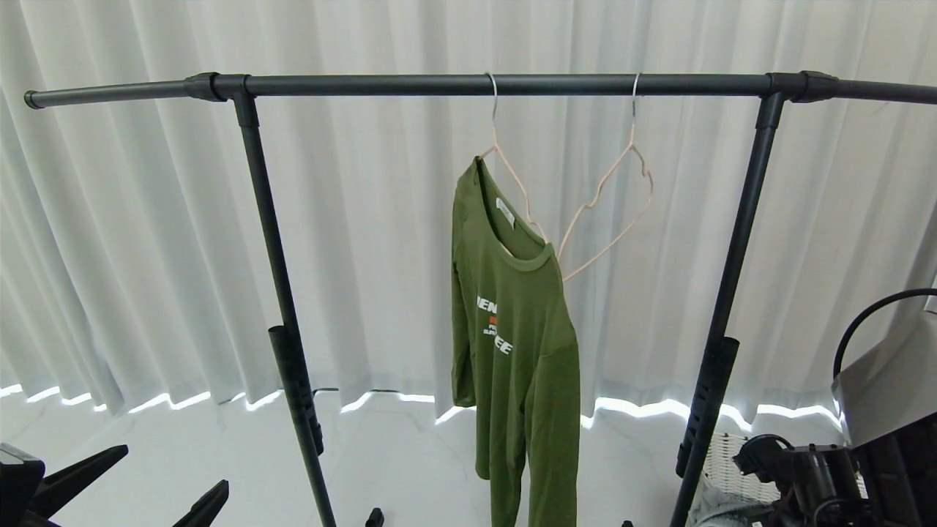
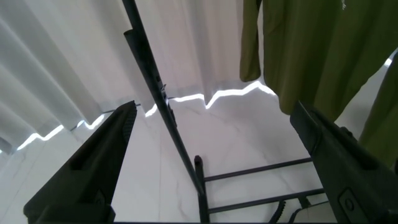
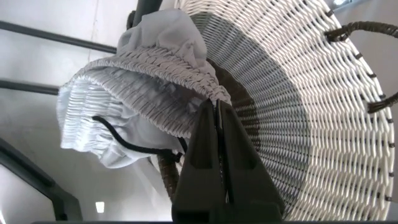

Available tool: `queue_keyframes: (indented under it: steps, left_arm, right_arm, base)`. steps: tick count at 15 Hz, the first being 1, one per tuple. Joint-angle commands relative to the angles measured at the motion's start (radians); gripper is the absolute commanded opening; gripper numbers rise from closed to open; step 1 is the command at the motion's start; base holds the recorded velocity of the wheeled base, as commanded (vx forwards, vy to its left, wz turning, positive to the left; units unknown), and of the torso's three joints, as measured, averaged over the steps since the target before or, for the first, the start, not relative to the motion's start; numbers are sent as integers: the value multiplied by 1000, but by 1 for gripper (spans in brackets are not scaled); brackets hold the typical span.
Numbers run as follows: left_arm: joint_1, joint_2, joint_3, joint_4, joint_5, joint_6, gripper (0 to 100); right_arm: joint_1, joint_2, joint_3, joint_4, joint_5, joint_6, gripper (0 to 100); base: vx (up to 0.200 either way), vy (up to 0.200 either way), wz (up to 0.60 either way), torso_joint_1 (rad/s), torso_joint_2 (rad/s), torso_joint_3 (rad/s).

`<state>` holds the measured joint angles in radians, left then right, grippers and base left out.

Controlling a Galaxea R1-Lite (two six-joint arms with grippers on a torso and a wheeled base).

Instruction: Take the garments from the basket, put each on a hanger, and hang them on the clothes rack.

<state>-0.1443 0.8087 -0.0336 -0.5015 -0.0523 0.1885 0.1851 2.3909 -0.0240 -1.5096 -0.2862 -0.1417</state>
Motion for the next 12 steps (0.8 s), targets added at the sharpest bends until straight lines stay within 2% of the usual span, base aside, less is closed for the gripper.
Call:
queue_keyframes:
  steps: [1,4,7,10,12]
  left_arm:
    - [0,0,-2,0,0,0,100]
    - [0,-2,-5,0,2,0,100]
    - [0,-5,-5,0,2,0,100]
    - [0,-3,-5,0,2,0,100]
    - [0,-5,-5,0,2,0,100]
  right_arm:
    - [25,-4,24,-61,-1,13,0]
    - [122,-119,24,-61,-1,50,0]
    - [174,-272,24,-61,-1,34,0]
    - [166,-427,24,-61,-1,-78,0]
    - [162,-489,24,-61,-1,-124,0]
  base:
    - [0,0,0,0,0,0]
    - [0,0,0,0,0,0]
    - [0,0,0,0,0,0]
    - [0,0,0,0,0,0]
    - [0,0,0,0,0,0]
